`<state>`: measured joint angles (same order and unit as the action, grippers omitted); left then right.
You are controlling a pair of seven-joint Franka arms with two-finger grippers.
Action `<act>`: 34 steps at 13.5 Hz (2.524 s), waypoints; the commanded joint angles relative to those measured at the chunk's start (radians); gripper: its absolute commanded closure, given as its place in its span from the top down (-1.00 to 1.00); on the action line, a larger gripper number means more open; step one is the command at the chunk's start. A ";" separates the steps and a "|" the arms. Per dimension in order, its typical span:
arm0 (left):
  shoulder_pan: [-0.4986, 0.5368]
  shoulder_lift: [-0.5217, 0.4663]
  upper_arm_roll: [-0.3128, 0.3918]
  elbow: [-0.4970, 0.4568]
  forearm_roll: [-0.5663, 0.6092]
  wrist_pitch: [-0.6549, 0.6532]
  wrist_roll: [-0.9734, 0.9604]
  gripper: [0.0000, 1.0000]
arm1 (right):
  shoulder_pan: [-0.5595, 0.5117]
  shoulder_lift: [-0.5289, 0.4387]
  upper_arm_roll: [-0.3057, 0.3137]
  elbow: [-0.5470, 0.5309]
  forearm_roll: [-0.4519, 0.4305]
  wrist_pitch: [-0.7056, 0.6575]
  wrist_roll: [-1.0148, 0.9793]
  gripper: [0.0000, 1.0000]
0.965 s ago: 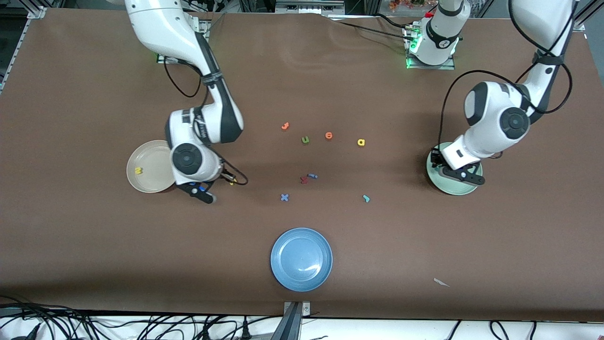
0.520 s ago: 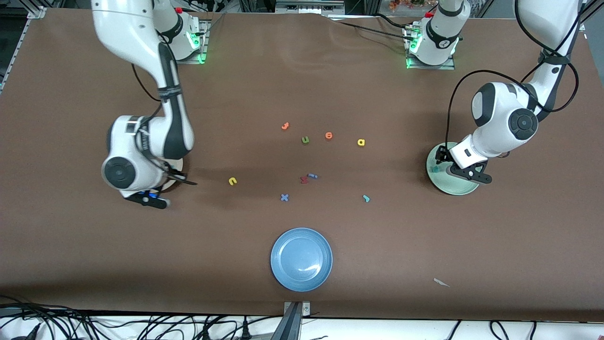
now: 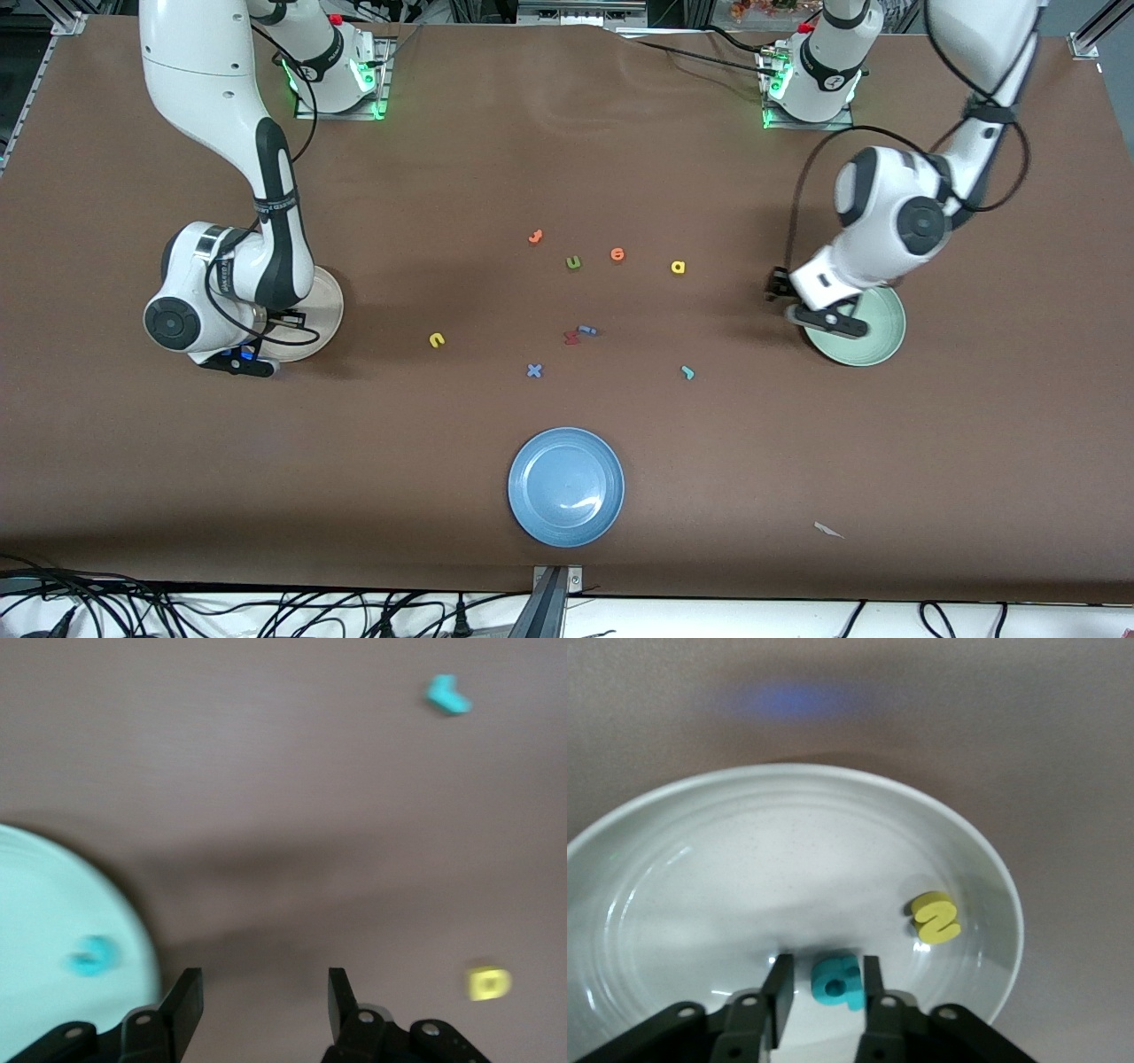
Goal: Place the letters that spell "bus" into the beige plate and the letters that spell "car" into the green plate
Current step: 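Release the q onto the white plate while the left gripper releases the c, then grasp the yellow u with the right gripper while the left gripper grasps yellow a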
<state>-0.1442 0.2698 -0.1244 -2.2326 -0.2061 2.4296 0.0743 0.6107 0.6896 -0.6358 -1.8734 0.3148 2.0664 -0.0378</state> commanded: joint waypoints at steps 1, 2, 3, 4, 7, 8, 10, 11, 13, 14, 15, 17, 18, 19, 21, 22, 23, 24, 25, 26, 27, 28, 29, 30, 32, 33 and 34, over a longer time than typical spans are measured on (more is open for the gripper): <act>-0.075 0.048 0.008 -0.001 -0.058 0.063 -0.048 0.33 | 0.024 -0.038 0.002 0.002 0.020 0.000 -0.005 0.99; -0.107 0.074 0.008 0.001 -0.081 0.098 -0.059 0.33 | 0.044 -0.060 0.004 0.025 0.020 -0.020 -0.005 0.99; -0.138 0.095 0.008 0.010 -0.111 0.123 -0.067 0.33 | 0.069 -0.071 0.004 0.058 0.018 -0.047 -0.010 0.99; -0.170 0.114 0.008 0.020 -0.136 0.132 -0.079 0.33 | 0.092 -0.077 0.004 0.094 0.018 -0.067 -0.019 0.99; -0.228 0.146 0.008 0.021 -0.145 0.132 -0.169 0.37 | 0.113 -0.096 0.077 0.140 0.018 -0.065 -0.042 0.99; -0.244 0.147 0.008 0.021 -0.145 0.132 -0.203 0.38 | 0.112 -0.096 0.103 0.143 0.017 -0.042 -0.059 0.99; -0.256 0.137 0.008 0.016 -0.144 0.132 -0.234 0.49 | 0.112 -0.081 0.157 0.129 0.026 0.085 -0.163 0.99; -0.262 0.137 0.008 0.013 -0.144 0.131 -0.234 0.49 | 0.112 -0.072 0.177 0.125 0.027 0.124 -0.180 0.99; -0.282 0.138 0.008 0.010 -0.144 0.131 -0.246 0.49 | 0.113 -0.064 0.224 0.125 0.027 0.162 -0.179 0.99; -0.290 0.140 0.008 0.007 -0.142 0.132 -0.251 0.53 | 0.113 -0.061 0.237 0.123 0.027 0.190 -0.179 0.99; -0.296 0.141 0.008 0.001 -0.141 0.131 -0.251 0.55 | 0.115 -0.047 0.257 0.123 0.027 0.224 -0.179 0.99; -0.305 0.143 0.008 -0.018 -0.136 0.131 -0.251 0.68 | 0.116 -0.032 0.278 0.088 0.027 0.315 -0.177 0.99; -0.305 0.143 0.008 -0.024 -0.133 0.131 -0.251 0.78 | 0.118 -0.030 0.286 0.065 0.026 0.358 -0.177 0.98; -0.305 0.143 0.008 -0.032 -0.131 0.131 -0.251 0.82 | 0.118 -0.028 0.297 0.047 0.027 0.397 -0.177 0.98; -0.305 0.144 0.008 -0.035 -0.130 0.131 -0.249 0.45 | 0.118 -0.027 0.306 0.022 0.027 0.443 -0.174 0.96; -0.305 0.144 0.009 -0.036 -0.130 0.132 -0.249 0.15 | 0.120 -0.027 0.308 0.017 0.027 0.448 -0.168 0.94; -0.305 0.144 0.008 -0.036 -0.130 0.131 -0.249 -0.01 | 0.123 -0.027 0.308 0.017 0.027 0.448 -0.160 0.85; -0.305 0.144 0.009 -0.036 -0.130 0.131 -0.249 -0.02 | 0.127 -0.027 0.308 0.017 0.027 0.448 -0.148 0.82; -0.305 0.144 0.008 -0.036 -0.130 0.131 -0.248 -0.03 | 0.130 -0.025 0.308 0.017 0.027 0.448 -0.148 0.57; -0.305 0.144 0.009 -0.035 -0.130 0.131 -0.248 -0.11 | 0.130 -0.022 0.308 0.017 0.027 0.448 -0.146 0.18; -0.305 0.144 0.009 -0.035 -0.130 0.131 -0.248 -0.20 | 0.130 -0.021 0.308 0.016 0.027 0.448 -0.146 0.07; -0.305 0.144 0.009 -0.035 -0.130 0.131 -0.248 -0.26 | 0.132 -0.021 0.308 0.017 0.030 0.448 -0.146 0.07; -0.305 0.144 0.009 -0.035 -0.130 0.131 -0.245 -0.34 | 0.132 -0.021 0.308 0.016 0.030 0.448 -0.146 0.07; -0.305 0.143 0.009 -0.033 -0.130 0.131 -0.243 -0.49 | 0.132 -0.019 0.308 0.017 0.030 0.448 -0.146 0.07; -0.302 0.138 0.009 -0.032 -0.130 0.128 -0.242 -0.60 | 0.132 -0.019 0.308 0.017 0.030 0.448 -0.145 0.06; -0.292 0.128 0.009 -0.029 -0.128 0.120 -0.239 -0.71 | 0.132 -0.019 0.308 0.016 0.030 0.448 -0.145 0.00; -0.260 0.108 0.009 -0.029 -0.101 0.115 -0.237 -0.79 | 0.132 -0.019 0.308 0.017 0.030 0.448 -0.145 -0.07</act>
<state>-0.4326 0.4139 -0.1197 -2.2586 -0.3237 2.5580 -0.1741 0.7356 0.6759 -0.3298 -1.8387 0.3205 2.4955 -0.1783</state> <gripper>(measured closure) 0.692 0.493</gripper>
